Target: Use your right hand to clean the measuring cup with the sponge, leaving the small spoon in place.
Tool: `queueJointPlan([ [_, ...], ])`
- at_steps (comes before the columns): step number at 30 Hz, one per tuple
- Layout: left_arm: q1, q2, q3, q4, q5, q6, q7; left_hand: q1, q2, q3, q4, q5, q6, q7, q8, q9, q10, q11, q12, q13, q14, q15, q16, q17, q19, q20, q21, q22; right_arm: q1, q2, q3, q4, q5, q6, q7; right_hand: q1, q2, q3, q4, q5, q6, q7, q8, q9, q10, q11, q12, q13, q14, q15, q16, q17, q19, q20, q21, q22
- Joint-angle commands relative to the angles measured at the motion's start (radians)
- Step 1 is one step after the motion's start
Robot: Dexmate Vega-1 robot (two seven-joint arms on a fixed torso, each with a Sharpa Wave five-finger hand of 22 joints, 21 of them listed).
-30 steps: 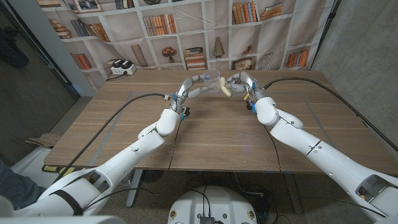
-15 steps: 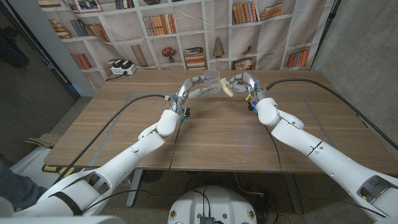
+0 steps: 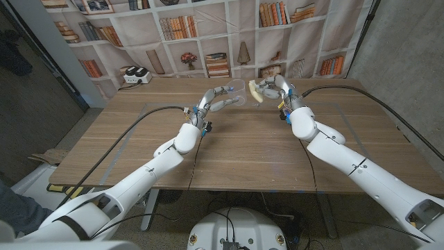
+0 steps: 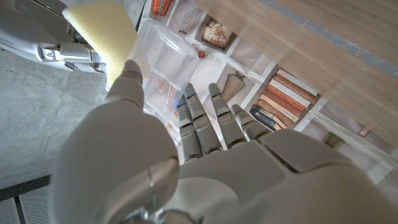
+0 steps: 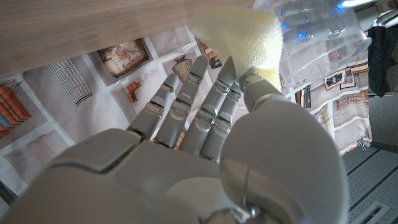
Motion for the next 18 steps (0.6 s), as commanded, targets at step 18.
queueJointPlan([
  [18, -0.013, -0.016, 0.006, 0.002, 0.012, -0.015, 0.015, 0.041, 0.04, 0.036, 0.035, 0.007, 0.33, -0.118, 0.0, 0.005, 0.086, -0.072, 0.006, 0.005, 0.004, -0.133, 0.0, 0.002, 0.003, -0.006, 0.0, 0.002, -0.005, 0.0, -0.026, -0.001, 0.004, 0.022, 0.048, -0.001, 0.01, 0.003, -0.001, 0.006, 0.026, -0.019, 0.005, 0.002, 0.007, 0.001, 0.001, 0.008, 0.007, -0.062, 0.001, 0.002, 0.003, 0.01, 0.001, 0.005],
])
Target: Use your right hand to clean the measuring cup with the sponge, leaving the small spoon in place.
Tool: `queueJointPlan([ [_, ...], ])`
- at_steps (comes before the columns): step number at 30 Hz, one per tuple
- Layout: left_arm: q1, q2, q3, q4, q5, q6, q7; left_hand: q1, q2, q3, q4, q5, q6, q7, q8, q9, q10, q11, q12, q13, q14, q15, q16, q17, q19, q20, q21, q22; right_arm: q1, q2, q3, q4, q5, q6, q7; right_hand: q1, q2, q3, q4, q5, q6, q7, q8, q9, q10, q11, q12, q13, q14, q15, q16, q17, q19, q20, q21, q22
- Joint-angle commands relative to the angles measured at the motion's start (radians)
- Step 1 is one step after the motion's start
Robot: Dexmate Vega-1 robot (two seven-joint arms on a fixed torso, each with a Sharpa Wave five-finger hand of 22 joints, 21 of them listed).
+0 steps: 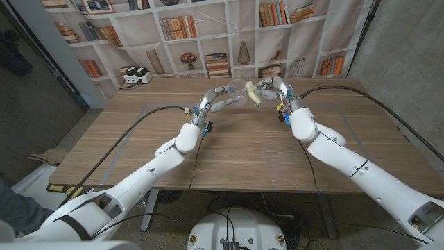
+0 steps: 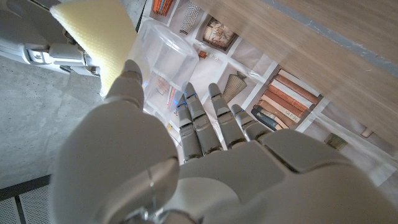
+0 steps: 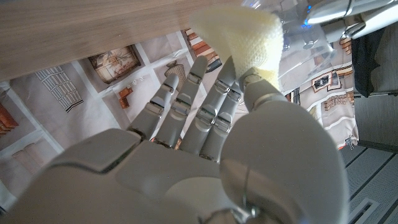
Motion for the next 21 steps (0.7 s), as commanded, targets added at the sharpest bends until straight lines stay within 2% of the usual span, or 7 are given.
queueJointPlan([
  [1, -0.007, -0.007, 0.001, -0.003, 0.01, -0.015, 0.011, 0.04, 0.041, 0.036, 0.035, 0.008, 0.328, -0.12, 0.009, 0.005, 0.08, -0.073, 0.006, 0.006, 0.005, -0.134, 0.001, 0.003, 0.002, -0.006, -0.001, 0.002, 0.006, 0.006, -0.019, 0.015, -0.002, 0.003, 0.023, 0.001, 0.009, 0.003, -0.001, 0.006, 0.026, -0.019, 0.005, 0.003, 0.008, 0.001, 0.002, 0.004, 0.008, -0.062, 0.002, 0.002, 0.002, 0.011, 0.0, 0.005],
  [16, -0.006, -0.012, -0.001, -0.005, 0.009, -0.029, 0.009, 0.044, 0.041, 0.036, 0.036, 0.008, 0.329, -0.121, 0.003, 0.005, 0.083, -0.073, 0.005, 0.006, 0.005, -0.134, 0.0, 0.003, 0.003, -0.006, -0.001, 0.002, 0.024, 0.027, -0.047, 0.056, -0.008, -0.025, 0.035, 0.0, 0.009, 0.003, 0.0, 0.006, 0.026, -0.019, 0.005, 0.002, 0.008, 0.001, -0.001, 0.004, 0.011, -0.062, 0.003, 0.002, 0.002, 0.011, 0.0, 0.005],
  [21, -0.004, -0.009, 0.0, -0.009, 0.009, -0.01, 0.001, 0.045, 0.041, 0.035, 0.037, 0.008, 0.332, -0.12, 0.002, 0.005, 0.084, -0.073, 0.005, 0.006, 0.004, -0.134, -0.001, 0.003, 0.003, -0.005, -0.001, 0.002, 0.021, 0.022, -0.04, 0.041, -0.006, -0.016, 0.028, 0.001, 0.007, 0.003, -0.001, 0.006, 0.026, -0.019, 0.006, 0.002, 0.009, 0.001, -0.001, 0.005, 0.009, -0.063, 0.002, 0.002, 0.003, 0.011, 0.0, 0.005],
])
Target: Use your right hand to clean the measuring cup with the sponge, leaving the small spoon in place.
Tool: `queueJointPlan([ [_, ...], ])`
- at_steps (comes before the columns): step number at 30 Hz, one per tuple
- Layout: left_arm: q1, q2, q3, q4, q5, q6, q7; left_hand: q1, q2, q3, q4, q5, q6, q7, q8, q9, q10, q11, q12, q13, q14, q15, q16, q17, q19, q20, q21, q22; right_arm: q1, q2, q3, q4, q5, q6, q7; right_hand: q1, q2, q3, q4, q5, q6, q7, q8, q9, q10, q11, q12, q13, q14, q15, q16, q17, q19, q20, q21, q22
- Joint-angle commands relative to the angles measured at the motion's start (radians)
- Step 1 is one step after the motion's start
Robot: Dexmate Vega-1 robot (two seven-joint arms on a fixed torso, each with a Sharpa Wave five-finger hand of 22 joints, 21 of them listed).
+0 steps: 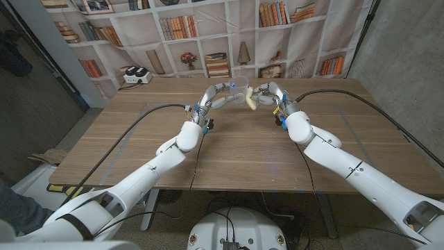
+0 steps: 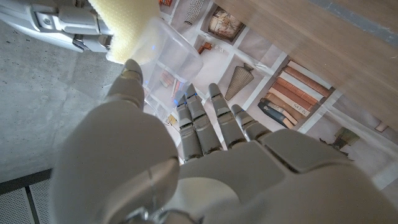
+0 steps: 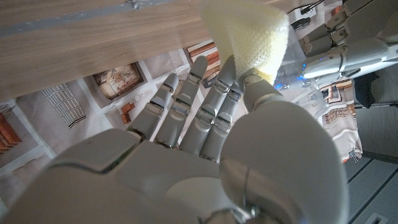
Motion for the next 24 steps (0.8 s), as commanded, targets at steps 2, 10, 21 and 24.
queueJointPlan([
  [2, 0.003, 0.004, 0.003, -0.007, 0.004, 0.022, -0.013, 0.043, 0.044, 0.035, 0.037, 0.003, 0.321, -0.124, 0.0, 0.006, 0.085, -0.073, 0.006, 0.005, 0.005, -0.134, -0.001, 0.003, 0.003, -0.006, -0.001, 0.002, 0.002, -0.001, 0.003, -0.009, 0.003, 0.006, -0.003, 0.0, 0.008, 0.003, -0.001, 0.006, 0.026, -0.019, 0.006, 0.001, 0.011, -0.001, 0.0, 0.006, 0.01, -0.062, 0.002, 0.002, 0.003, 0.012, 0.0, 0.005],
  [10, 0.0, 0.004, 0.011, 0.002, 0.019, 0.033, -0.005, 0.05, 0.043, 0.036, 0.035, 0.003, 0.357, -0.116, 0.011, 0.006, 0.107, -0.073, 0.012, 0.006, 0.005, -0.134, -0.001, 0.002, 0.003, -0.008, -0.001, 0.002, -0.013, -0.013, 0.028, -0.053, 0.006, 0.02, -0.016, 0.001, 0.008, 0.003, -0.001, 0.006, 0.026, -0.019, 0.006, 0.001, 0.011, -0.001, -0.002, 0.006, 0.011, -0.063, 0.003, 0.002, 0.005, 0.012, 0.001, 0.005],
  [21, -0.006, 0.005, 0.021, 0.0, 0.043, 0.046, 0.013, 0.059, 0.051, 0.043, 0.036, 0.002, 0.393, -0.104, 0.021, 0.006, 0.15, -0.072, 0.02, 0.007, 0.004, -0.137, -0.002, 0.001, 0.004, -0.01, -0.001, 0.002, -0.027, -0.018, 0.042, -0.077, 0.006, 0.019, -0.023, 0.001, 0.008, 0.004, -0.001, 0.006, 0.026, -0.019, 0.006, 0.0, 0.013, -0.001, -0.002, 0.009, 0.01, -0.062, 0.001, 0.002, 0.007, 0.014, 0.001, 0.005],
  [24, -0.007, 0.005, 0.021, 0.001, 0.04, 0.043, 0.013, 0.06, 0.05, 0.044, 0.036, 0.001, 0.395, -0.103, 0.02, 0.005, 0.154, -0.072, 0.019, 0.007, 0.004, -0.136, -0.002, 0.001, 0.003, -0.009, -0.002, 0.002, -0.03, -0.017, 0.042, -0.077, 0.008, 0.019, -0.022, 0.0, 0.007, 0.005, -0.001, 0.006, 0.026, -0.019, 0.007, 0.0, 0.012, -0.001, -0.003, 0.008, 0.01, -0.061, 0.001, 0.001, 0.006, 0.014, 0.001, 0.005],
])
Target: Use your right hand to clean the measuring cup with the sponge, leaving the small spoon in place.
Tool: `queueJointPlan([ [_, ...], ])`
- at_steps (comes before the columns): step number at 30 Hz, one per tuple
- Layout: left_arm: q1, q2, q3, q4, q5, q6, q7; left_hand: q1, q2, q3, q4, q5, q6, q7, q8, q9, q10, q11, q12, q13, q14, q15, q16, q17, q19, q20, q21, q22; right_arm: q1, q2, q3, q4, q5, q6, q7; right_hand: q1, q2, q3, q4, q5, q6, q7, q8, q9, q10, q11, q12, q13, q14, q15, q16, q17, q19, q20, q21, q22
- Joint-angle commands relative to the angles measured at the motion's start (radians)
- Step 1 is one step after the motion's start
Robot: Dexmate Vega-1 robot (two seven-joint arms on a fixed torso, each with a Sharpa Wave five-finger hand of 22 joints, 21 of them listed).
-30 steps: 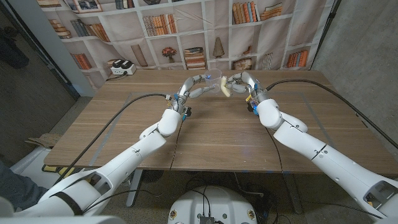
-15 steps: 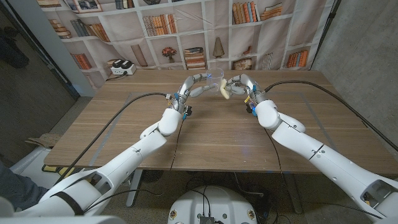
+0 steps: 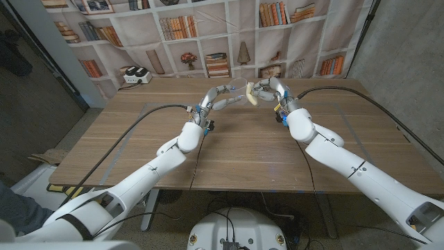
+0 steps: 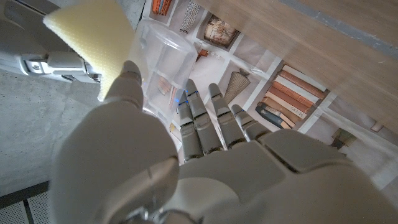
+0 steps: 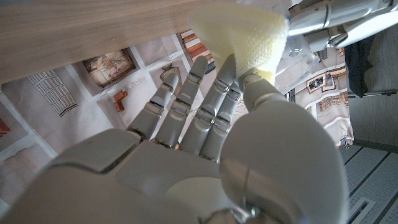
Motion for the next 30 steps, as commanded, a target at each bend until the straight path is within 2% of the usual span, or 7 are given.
queueJointPlan([
  [1, -0.005, 0.0, 0.006, 0.003, 0.006, 0.005, 0.011, 0.06, 0.05, 0.044, 0.036, 0.006, 0.375, -0.124, 0.022, 0.005, 0.119, -0.108, 0.006, 0.001, 0.004, -0.136, -0.002, 0.001, 0.003, -0.01, -0.002, 0.002, -0.014, -0.002, 0.012, -0.02, 0.005, 0.003, -0.005, 0.0, 0.008, 0.005, -0.001, 0.007, 0.026, -0.019, 0.007, 0.005, 0.008, 0.003, -0.001, 0.002, 0.01, -0.061, 0.001, 0.001, 0.001, 0.009, 0.001, 0.005],
  [3, -0.004, 0.001, 0.005, 0.003, 0.005, 0.003, 0.012, 0.061, 0.049, 0.044, 0.036, 0.005, 0.375, -0.131, 0.021, 0.004, 0.121, -0.108, 0.005, 0.001, 0.004, -0.136, -0.001, 0.001, 0.003, -0.009, -0.001, 0.002, -0.014, 0.0, 0.011, -0.018, 0.005, 0.0, -0.005, 0.0, 0.008, 0.004, -0.001, 0.007, 0.026, -0.019, 0.007, 0.005, 0.008, 0.003, -0.001, 0.003, 0.011, -0.061, 0.002, 0.002, 0.001, 0.009, 0.001, 0.005],
  [15, 0.004, -0.001, 0.002, -0.008, -0.015, 0.01, 0.0, 0.061, 0.047, 0.044, 0.037, 0.004, 0.374, -0.131, 0.017, 0.004, 0.123, -0.108, 0.0, 0.0, 0.007, -0.135, -0.001, 0.002, 0.002, -0.008, -0.002, 0.002, -0.023, 0.002, 0.012, -0.013, 0.017, -0.005, -0.001, 0.0, 0.007, 0.004, -0.001, 0.007, 0.027, -0.019, 0.007, 0.005, 0.008, 0.003, -0.003, 0.004, 0.011, -0.062, 0.001, 0.002, 0.001, 0.01, 0.001, 0.005],
  [30, 0.006, -0.005, 0.002, -0.026, -0.011, 0.039, 0.012, 0.062, 0.047, 0.045, 0.04, 0.003, 0.381, -0.132, 0.016, 0.004, 0.127, -0.108, -0.003, 0.0, 0.006, -0.135, -0.001, 0.002, 0.0, -0.007, -0.002, 0.002, -0.004, -0.002, 0.005, 0.005, 0.016, 0.009, 0.015, 0.0, 0.007, 0.004, -0.001, 0.006, 0.027, -0.019, 0.007, 0.004, 0.009, 0.003, -0.004, 0.006, 0.01, -0.062, 0.002, 0.002, 0.001, 0.01, 0.001, 0.005],
])
